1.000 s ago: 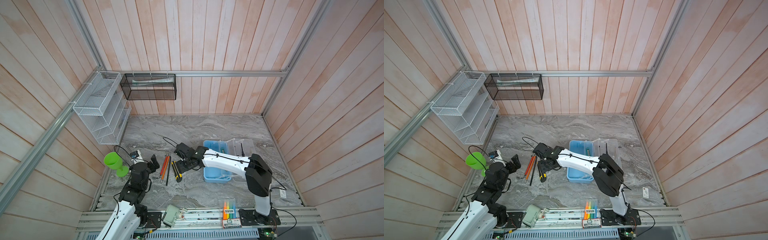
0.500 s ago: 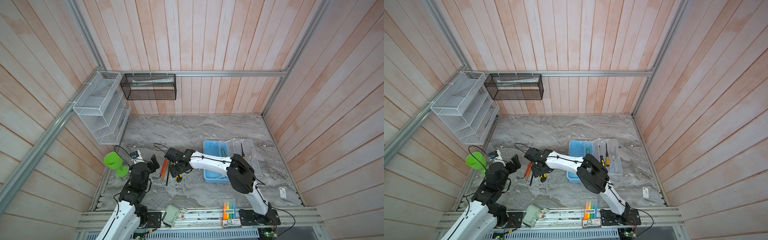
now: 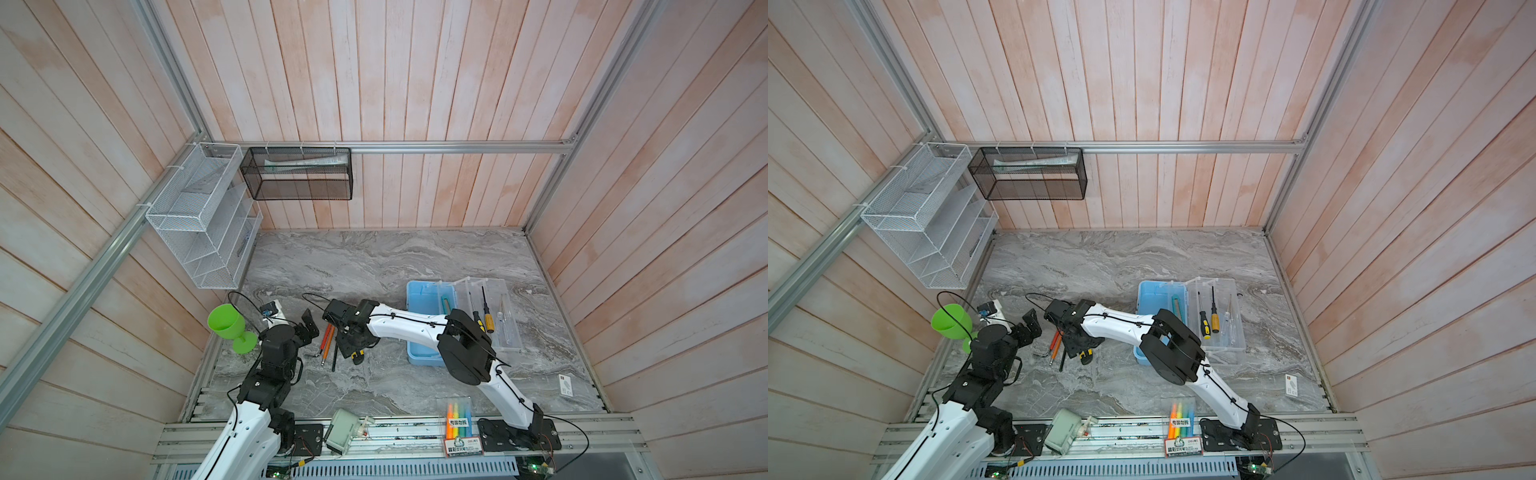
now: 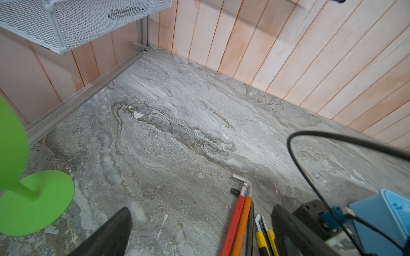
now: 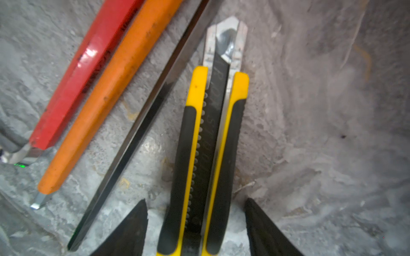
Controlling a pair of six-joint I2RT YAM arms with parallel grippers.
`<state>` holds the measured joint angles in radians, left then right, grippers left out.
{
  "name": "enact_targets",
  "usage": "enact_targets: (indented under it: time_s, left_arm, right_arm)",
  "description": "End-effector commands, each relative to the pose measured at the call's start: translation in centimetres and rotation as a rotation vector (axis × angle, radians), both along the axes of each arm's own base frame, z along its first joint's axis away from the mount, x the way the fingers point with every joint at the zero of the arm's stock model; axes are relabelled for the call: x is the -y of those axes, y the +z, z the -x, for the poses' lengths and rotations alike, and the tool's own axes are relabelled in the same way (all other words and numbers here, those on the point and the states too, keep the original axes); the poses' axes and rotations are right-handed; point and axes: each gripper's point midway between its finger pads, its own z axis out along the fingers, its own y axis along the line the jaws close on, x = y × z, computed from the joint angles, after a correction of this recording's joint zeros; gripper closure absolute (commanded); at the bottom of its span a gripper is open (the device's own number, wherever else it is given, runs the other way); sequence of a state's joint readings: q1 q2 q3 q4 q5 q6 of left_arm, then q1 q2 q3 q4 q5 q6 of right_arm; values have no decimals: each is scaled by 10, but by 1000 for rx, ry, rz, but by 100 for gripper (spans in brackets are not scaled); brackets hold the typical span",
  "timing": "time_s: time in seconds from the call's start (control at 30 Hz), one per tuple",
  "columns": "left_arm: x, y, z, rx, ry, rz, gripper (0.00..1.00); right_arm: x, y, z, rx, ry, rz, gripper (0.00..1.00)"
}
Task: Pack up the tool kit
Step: 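Close the right gripper on the yellow-and-black box cutter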
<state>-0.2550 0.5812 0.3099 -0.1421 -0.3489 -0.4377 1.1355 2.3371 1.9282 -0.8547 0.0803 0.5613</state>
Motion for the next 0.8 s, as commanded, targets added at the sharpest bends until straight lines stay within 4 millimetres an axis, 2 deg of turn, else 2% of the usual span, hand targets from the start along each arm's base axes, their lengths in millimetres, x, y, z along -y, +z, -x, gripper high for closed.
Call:
enact_targets:
  time_s: [0.0,0.17,0.4,0.63,0.77]
  left_arm:
    - [-1,0,0,5,1,-7,0]
    - [-1,0,0,5,1,-7,0]
    - [-2,0,0,6,3,-5,0]
    - [-2,0,0,8,3,-6,0]
    - [-2,0,0,8,3,-5,0]
  right_arm:
    - [17,-15,1,3,-22,117,33]
    - [25,-21,2,3,-23,161,47]
    - [28,-28,5,14,-29,167,57]
    - [25,-11,3,58,-30,108,64]
    - [25,-4,-1,87,-36,81,72]
